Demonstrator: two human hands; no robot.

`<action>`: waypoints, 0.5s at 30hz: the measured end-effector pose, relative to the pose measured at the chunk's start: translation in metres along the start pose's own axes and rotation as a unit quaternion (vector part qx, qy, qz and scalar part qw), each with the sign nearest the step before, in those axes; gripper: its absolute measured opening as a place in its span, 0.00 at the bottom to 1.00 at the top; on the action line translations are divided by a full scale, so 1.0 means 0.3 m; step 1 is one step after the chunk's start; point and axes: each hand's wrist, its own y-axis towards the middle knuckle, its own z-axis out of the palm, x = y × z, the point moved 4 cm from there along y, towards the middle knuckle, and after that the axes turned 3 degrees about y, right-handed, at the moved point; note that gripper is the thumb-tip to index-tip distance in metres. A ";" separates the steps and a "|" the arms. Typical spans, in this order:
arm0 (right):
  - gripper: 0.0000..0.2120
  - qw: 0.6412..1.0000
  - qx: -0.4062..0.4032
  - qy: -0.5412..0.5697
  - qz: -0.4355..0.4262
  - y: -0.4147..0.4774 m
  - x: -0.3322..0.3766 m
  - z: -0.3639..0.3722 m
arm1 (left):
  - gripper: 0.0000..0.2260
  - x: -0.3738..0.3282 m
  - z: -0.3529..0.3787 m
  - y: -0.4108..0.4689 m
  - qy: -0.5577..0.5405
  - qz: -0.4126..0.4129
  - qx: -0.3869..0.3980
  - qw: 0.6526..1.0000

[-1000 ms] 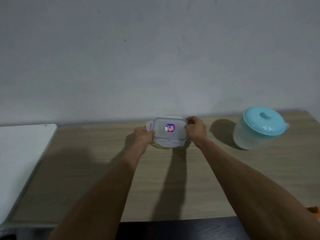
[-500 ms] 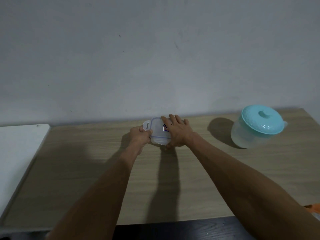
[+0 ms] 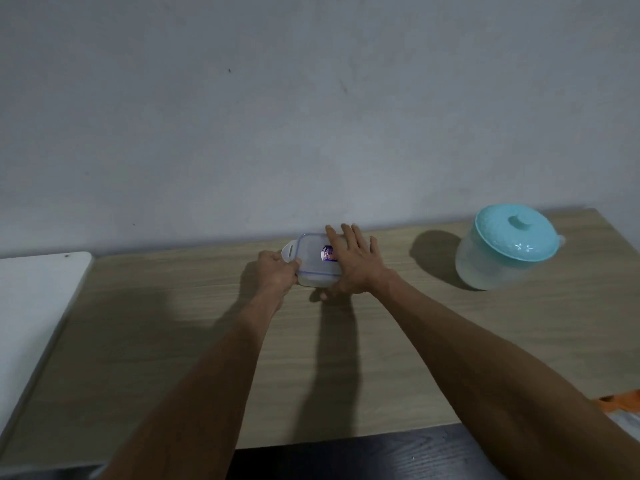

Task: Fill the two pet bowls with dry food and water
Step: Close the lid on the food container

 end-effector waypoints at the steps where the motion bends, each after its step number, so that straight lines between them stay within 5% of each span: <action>1: 0.63 0.998 -0.008 0.054 0.023 -0.025 -0.010 -0.007 | 0.16 -0.006 -0.002 -0.011 0.010 0.005 -0.002 1.000; 6: 0.35 0.942 -0.199 0.225 0.149 -0.125 -0.071 -0.029 | 0.15 -0.032 -0.011 -0.054 0.054 0.039 -0.012 0.998; 15: 0.21 0.872 -0.194 0.354 0.276 -0.135 -0.064 0.014 | 0.16 -0.024 -0.007 -0.034 0.062 0.053 -0.010 0.997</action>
